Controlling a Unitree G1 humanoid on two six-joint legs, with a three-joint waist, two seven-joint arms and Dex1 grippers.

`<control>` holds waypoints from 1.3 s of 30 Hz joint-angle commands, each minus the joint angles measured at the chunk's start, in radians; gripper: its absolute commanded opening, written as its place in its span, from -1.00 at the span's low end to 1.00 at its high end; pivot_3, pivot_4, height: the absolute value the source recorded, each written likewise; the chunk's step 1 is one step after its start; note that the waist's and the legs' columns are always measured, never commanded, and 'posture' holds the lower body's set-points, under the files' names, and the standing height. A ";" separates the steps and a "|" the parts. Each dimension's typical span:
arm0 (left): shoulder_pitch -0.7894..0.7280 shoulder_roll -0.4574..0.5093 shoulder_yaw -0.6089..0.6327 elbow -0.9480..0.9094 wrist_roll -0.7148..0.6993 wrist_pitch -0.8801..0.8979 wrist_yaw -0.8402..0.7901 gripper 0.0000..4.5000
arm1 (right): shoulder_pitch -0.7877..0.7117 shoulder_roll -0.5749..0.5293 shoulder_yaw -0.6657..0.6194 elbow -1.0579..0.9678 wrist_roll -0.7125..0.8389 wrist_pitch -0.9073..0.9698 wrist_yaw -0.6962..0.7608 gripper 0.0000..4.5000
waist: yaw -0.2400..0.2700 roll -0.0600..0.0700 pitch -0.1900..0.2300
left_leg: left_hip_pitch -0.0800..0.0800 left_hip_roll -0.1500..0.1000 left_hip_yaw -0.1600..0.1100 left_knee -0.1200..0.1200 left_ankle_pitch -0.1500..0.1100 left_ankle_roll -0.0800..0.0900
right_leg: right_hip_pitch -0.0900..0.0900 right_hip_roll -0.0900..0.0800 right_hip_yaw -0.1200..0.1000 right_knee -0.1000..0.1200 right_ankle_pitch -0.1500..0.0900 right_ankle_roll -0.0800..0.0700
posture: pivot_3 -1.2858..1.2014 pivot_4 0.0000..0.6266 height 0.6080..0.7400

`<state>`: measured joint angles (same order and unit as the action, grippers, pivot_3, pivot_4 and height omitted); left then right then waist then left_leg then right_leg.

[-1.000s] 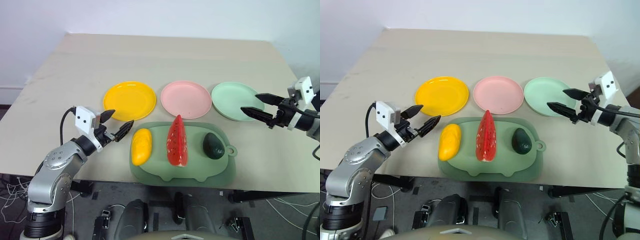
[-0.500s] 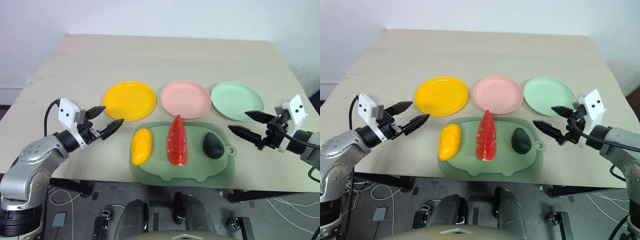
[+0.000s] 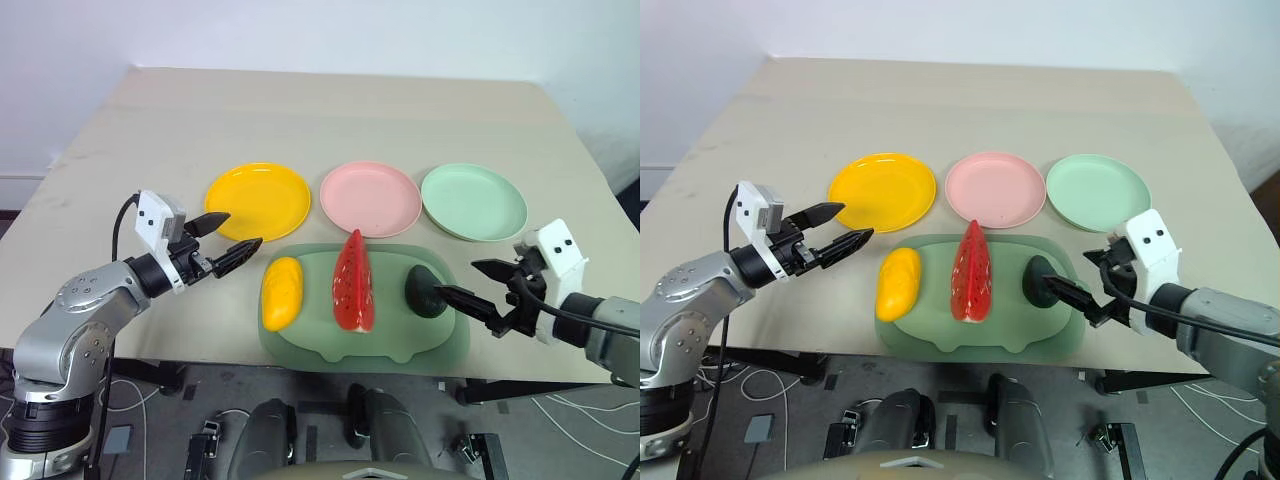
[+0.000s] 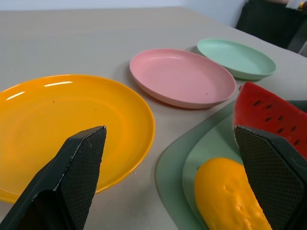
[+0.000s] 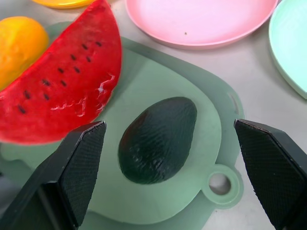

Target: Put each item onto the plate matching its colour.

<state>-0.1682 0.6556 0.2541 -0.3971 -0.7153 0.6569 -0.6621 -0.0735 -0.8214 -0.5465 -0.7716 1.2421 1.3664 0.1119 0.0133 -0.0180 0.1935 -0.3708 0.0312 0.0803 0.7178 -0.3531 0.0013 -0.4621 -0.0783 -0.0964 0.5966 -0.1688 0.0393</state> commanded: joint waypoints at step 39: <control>0.014 0.023 0.004 -0.200 -0.160 0.030 0.015 1.00 | -0.415 -0.027 0.449 0.375 -0.411 -0.153 -0.137 0.40 | -0.002 0.000 0.000 | -0.001 0.000 0.000 0.000 0.000 0.000 | -0.001 0.001 0.000 -0.001 0.000 0.000 | 0.03 -0.52 1.00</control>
<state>-0.1518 0.6684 0.2415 -0.5620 -0.8612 0.6955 -0.6466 -0.4556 -0.8243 -0.1137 -0.4532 0.9124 1.2745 -0.0633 0.0112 -0.0175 0.1937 -0.3719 0.0306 0.0806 0.7176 -0.3531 0.0014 -0.4636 -0.0777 -0.0963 0.5958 -0.1690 0.0392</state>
